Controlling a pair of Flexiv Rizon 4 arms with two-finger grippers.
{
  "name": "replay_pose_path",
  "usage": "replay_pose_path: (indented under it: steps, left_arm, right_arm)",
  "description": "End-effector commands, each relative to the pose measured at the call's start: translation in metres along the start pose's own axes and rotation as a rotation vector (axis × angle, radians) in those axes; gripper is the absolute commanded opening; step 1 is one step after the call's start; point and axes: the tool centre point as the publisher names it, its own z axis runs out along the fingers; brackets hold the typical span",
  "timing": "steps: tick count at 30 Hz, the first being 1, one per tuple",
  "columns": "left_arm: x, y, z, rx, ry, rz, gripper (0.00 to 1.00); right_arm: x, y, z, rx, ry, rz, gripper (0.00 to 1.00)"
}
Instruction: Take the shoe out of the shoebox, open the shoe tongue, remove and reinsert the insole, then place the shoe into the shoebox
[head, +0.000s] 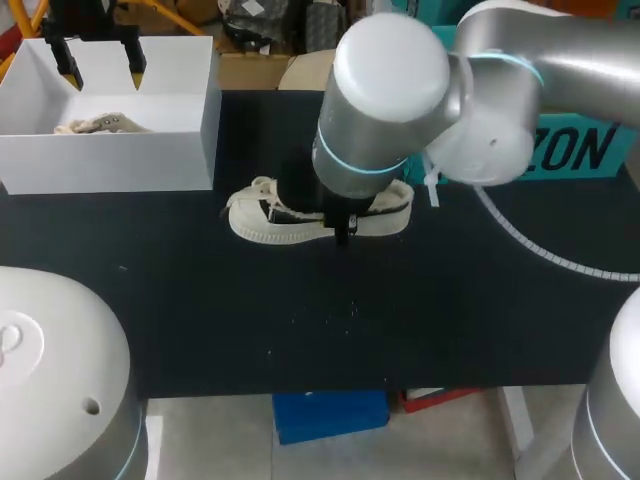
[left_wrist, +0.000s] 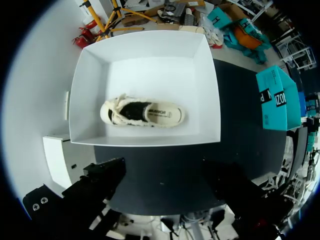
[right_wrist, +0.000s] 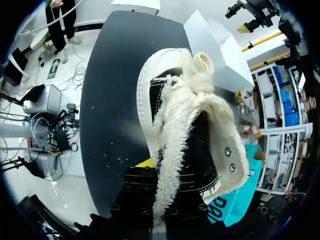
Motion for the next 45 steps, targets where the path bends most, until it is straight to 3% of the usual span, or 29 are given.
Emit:
replay_pose_path:
  steps: [1,10,14,21,22,23,27,33,35,42,45]
  left_arm:
    - [0.000,0.000,0.000,-0.002,-0.002,-0.001,1.00]
    - [0.000,0.000,0.000,-0.002,-0.002,-0.001,1.00]
    - [0.000,0.000,0.000,-0.002,-0.002,-0.001,1.00]
    - [0.000,0.000,0.000,-0.002,-0.002,-0.001,1.00]
    - [0.000,0.000,0.000,-0.002,-0.002,-0.001,1.00]
    - [0.000,0.000,0.000,-0.002,-0.002,-0.001,1.00]
    - [0.000,0.000,0.000,-0.002,-0.002,-0.001,1.00]
    - [0.000,0.000,0.000,-0.002,-0.002,-0.001,1.00]
    - [0.000,0.000,0.000,-0.002,-0.002,-0.001,1.00]
    - [0.000,0.000,0.000,-0.002,-0.002,-0.001,1.00]
    - [0.000,0.000,0.000,-0.002,-0.002,-0.001,1.00]
  right_arm:
    - [0.018,0.018,0.048,-0.001,-0.014,0.006,0.00]
    - [0.033,0.034,0.092,-0.021,-0.124,0.047,0.00]
    - [0.034,0.033,0.115,-0.012,-0.119,0.036,0.00]
    - [0.036,0.031,0.132,0.032,-0.103,0.014,0.00]
    - [0.035,0.031,0.131,0.040,-0.102,0.014,0.70]
    - [0.034,0.034,0.122,0.042,-0.107,0.000,1.00]
    - [0.032,0.032,0.103,0.037,-0.086,-0.003,1.00]
    - [0.037,0.045,0.038,-0.045,-0.025,-0.064,1.00]
    - [0.039,0.049,0.025,-0.088,-0.002,-0.064,1.00]
    - [0.033,0.056,-0.011,-0.497,0.119,-0.088,1.00]
    - [0.028,0.052,-0.023,-0.597,0.145,-0.116,1.00]
